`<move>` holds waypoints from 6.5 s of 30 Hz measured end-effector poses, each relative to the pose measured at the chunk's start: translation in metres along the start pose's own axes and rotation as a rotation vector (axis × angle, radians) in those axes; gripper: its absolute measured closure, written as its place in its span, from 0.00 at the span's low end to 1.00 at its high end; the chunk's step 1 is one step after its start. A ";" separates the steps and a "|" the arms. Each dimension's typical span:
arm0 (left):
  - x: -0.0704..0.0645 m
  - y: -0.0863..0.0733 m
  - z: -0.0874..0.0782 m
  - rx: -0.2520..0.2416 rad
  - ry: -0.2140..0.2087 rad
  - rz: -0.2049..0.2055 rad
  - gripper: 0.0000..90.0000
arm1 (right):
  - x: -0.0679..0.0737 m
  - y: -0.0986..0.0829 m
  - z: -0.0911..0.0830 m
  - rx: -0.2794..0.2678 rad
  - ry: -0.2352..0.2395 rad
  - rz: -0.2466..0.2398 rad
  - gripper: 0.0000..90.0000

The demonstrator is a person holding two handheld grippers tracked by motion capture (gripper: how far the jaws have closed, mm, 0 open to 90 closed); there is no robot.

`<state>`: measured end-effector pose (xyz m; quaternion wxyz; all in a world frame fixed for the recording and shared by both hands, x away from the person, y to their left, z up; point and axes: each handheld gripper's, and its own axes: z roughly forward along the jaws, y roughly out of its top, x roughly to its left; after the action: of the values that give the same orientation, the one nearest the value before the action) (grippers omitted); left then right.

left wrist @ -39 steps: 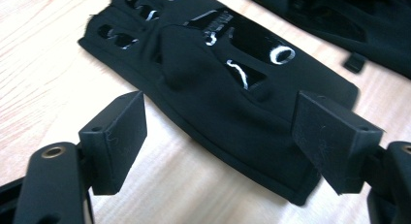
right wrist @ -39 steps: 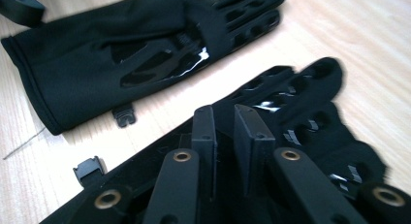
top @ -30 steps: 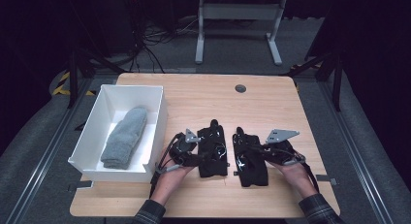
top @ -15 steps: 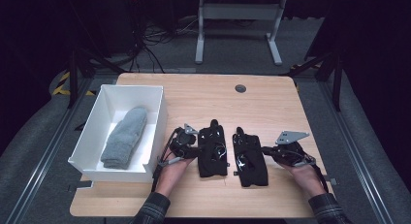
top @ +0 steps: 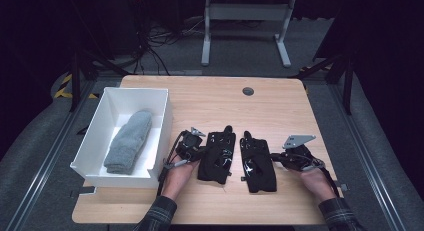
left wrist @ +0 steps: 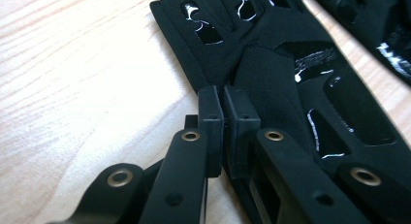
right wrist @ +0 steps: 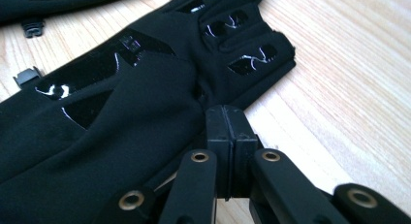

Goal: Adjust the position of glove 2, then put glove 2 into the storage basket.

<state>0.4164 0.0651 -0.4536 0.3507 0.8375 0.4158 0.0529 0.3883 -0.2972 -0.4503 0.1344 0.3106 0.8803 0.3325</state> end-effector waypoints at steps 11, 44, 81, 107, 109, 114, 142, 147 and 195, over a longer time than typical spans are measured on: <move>-0.010 0.005 -0.018 -0.073 -0.110 -0.013 0.97 | 0.005 0.003 0.004 0.014 0.040 -0.015 1.00; -0.037 0.028 -0.030 -0.171 -0.324 -0.017 0.98 | 0.028 0.019 0.023 -0.004 0.134 -0.046 1.00; -0.069 0.021 0.014 -0.047 -0.353 0.046 0.98 | 0.058 0.039 0.046 -0.025 0.182 -0.070 1.00; -0.094 0.011 0.033 0.108 -0.276 0.200 1.00 | 0.011 0.013 0.015 -0.071 -0.050 0.037 0.43; -0.093 0.009 0.029 0.121 -0.268 0.209 1.00 | 0.009 0.012 0.016 -0.072 -0.063 0.043 0.41; -0.091 0.002 0.020 0.164 -0.238 0.258 1.00 | 0.005 0.009 0.016 -0.084 -0.077 0.055 0.36; -0.060 0.007 -0.029 0.005 -0.164 0.301 0.34 | -0.002 0.000 0.025 -0.098 -0.074 0.068 0.27; -0.046 0.008 -0.017 0.026 -0.125 0.273 0.18 | -0.002 0.000 0.025 -0.099 -0.074 0.069 0.27; -0.050 0.012 0.011 0.163 -0.175 0.262 0.75 | -0.001 0.000 0.025 -0.098 -0.072 0.069 0.26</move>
<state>0.3956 0.0177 -0.4440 0.3069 0.9115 0.2738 -0.0089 0.4007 -0.2851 -0.4686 0.1693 0.3456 0.8463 0.3683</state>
